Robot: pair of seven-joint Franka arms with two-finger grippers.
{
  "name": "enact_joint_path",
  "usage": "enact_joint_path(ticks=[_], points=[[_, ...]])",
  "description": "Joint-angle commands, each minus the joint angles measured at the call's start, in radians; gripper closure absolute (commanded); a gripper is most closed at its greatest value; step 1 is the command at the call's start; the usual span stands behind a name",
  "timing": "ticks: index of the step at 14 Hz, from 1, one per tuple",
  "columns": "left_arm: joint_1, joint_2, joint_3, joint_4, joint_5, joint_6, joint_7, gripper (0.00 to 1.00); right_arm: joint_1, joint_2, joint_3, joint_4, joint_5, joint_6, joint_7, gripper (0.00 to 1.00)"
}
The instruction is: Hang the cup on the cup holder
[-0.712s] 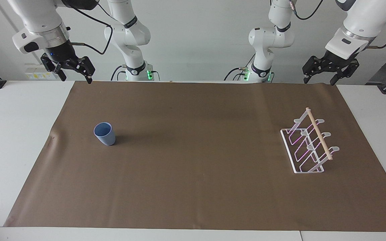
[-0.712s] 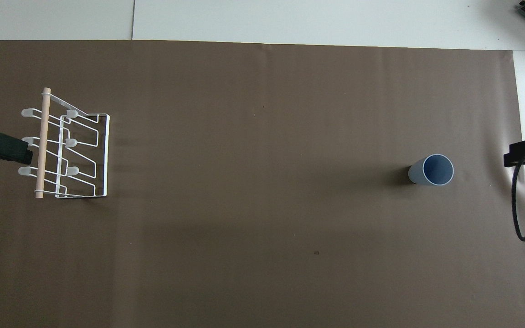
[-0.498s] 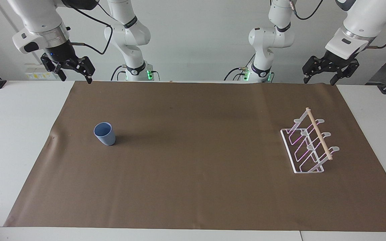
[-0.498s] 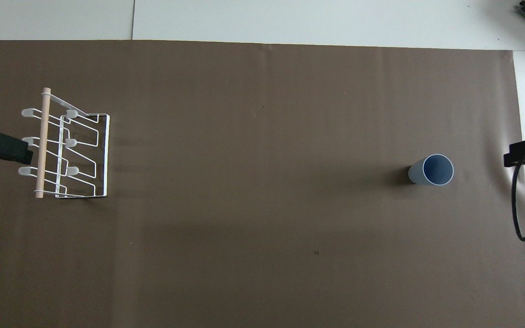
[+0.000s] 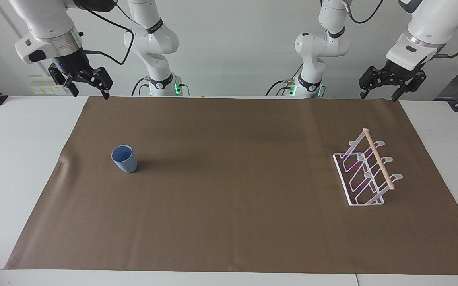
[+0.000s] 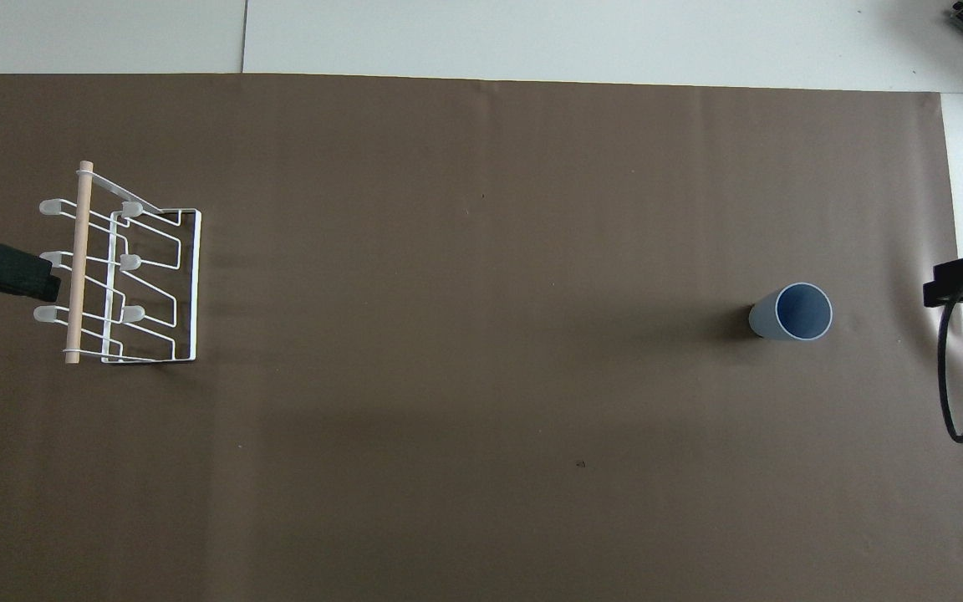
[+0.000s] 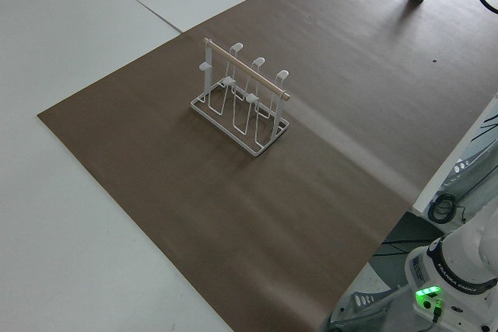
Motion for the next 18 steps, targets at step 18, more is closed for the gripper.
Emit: enact_joint_path(ticks=[18], points=[[0.002, -0.026, 0.002, -0.033, -0.004, 0.012, -0.001, 0.00, -0.034, -0.055, 0.001, -0.458, -0.001, 0.498, -0.143, 0.00]])
